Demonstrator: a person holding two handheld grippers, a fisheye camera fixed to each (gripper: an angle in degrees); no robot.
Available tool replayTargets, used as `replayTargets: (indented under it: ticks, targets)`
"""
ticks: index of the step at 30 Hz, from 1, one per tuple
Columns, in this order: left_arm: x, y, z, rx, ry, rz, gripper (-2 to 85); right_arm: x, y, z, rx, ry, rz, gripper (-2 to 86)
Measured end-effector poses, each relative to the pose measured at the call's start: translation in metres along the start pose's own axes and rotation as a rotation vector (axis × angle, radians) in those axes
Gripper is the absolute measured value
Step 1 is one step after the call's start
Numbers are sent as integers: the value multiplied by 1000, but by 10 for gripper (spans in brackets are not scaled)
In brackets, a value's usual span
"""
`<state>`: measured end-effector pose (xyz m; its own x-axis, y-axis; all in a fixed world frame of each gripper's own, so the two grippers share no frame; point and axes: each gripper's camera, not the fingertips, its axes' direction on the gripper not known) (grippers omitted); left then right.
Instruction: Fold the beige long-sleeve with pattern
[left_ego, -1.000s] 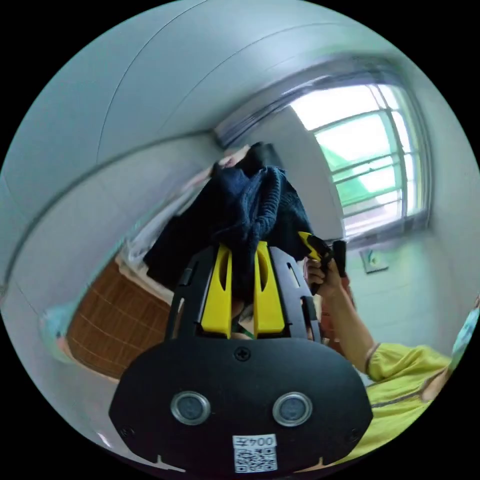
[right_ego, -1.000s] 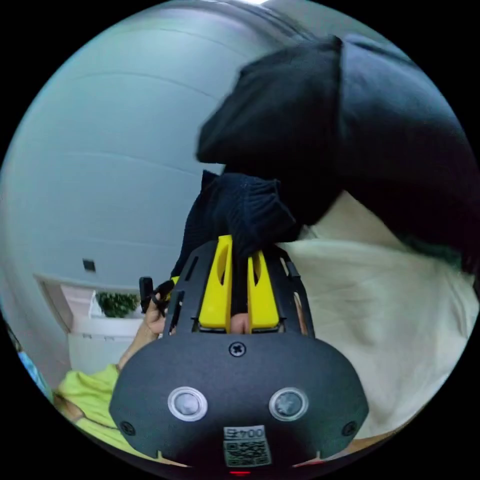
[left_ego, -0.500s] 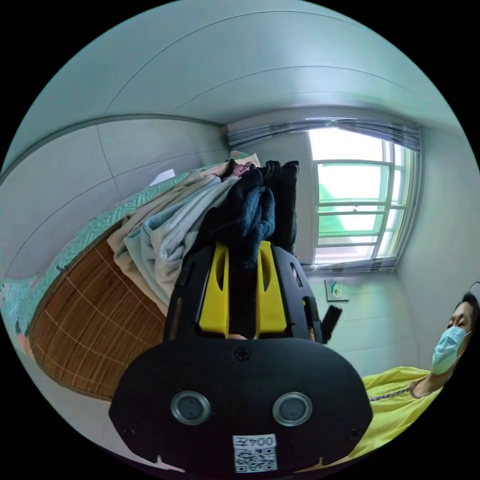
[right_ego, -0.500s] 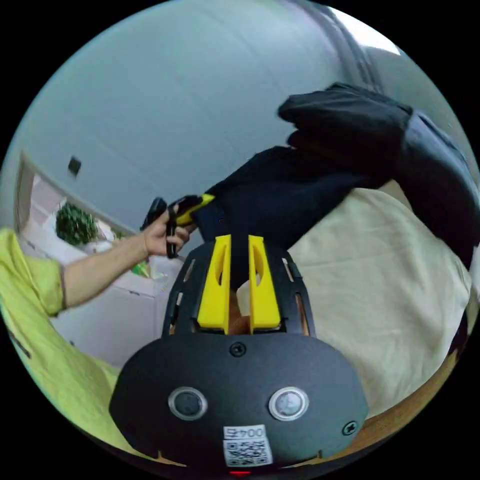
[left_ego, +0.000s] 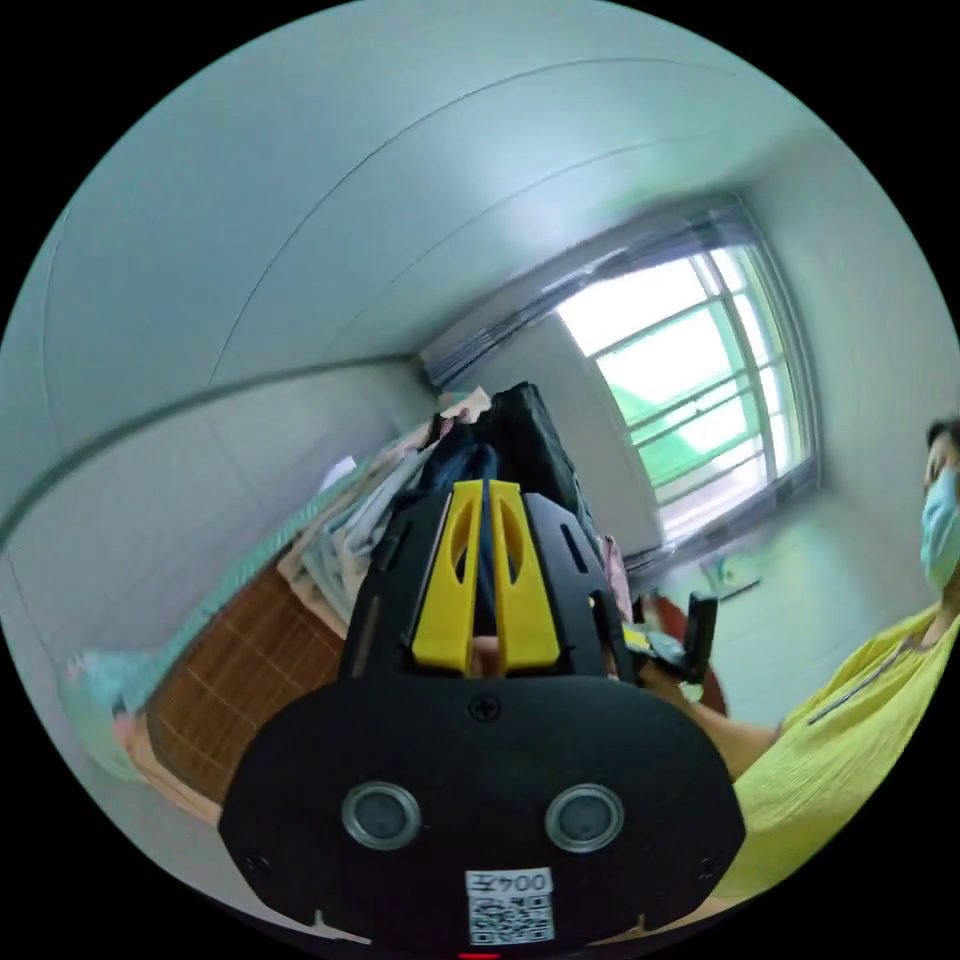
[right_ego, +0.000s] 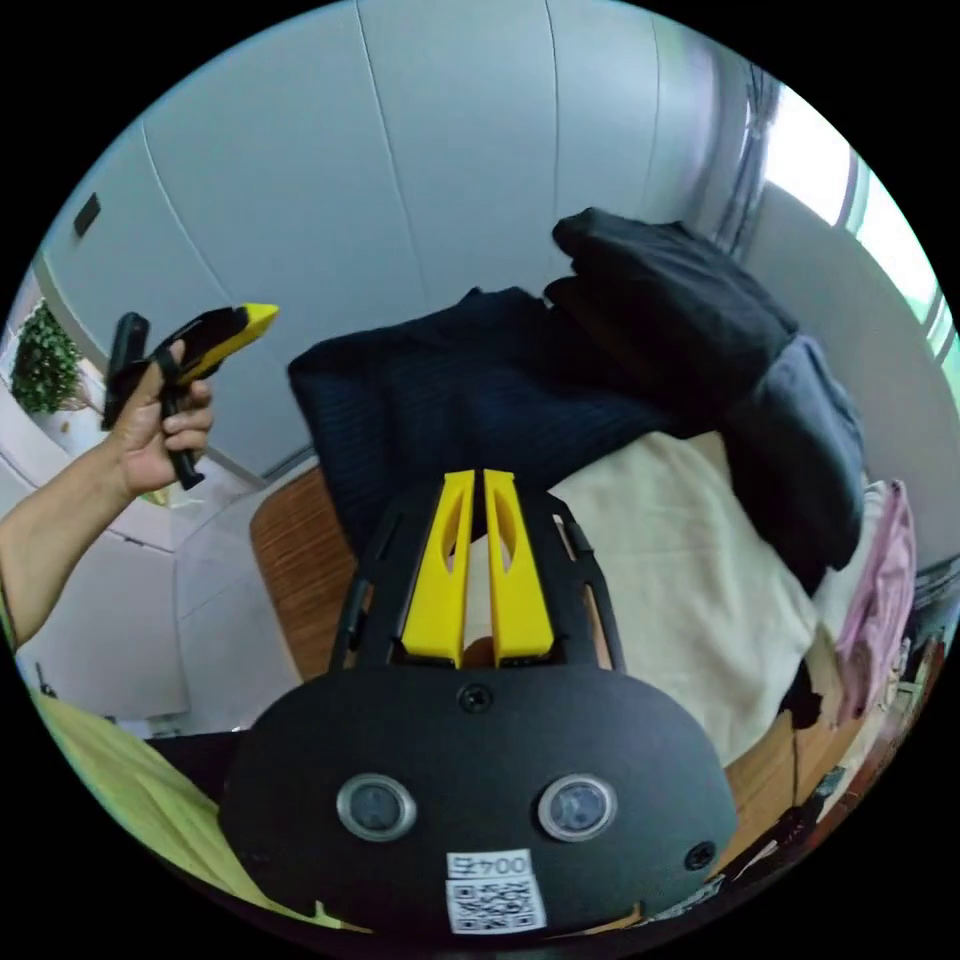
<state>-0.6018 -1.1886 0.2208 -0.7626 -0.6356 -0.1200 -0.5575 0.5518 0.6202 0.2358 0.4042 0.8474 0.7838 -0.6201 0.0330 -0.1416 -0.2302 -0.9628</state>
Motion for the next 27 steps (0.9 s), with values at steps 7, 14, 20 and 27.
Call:
replayTargets:
  ticks: [7,14,20,27]
  targets:
    - [-25,35,214,-437,-367,246,2,-4,-21,73,-137,139,-9,14]
    - [1,77,218,-225,-394,452,1,20,11,10,32,-13,170,-6]
    - [-37,70,387,-423,-368,581,0,-11,28,40,-49,-44,76,-1]
    - [-225,59,515,-432,-510,246,1,-4,33,70,-193,-41,71,-6]
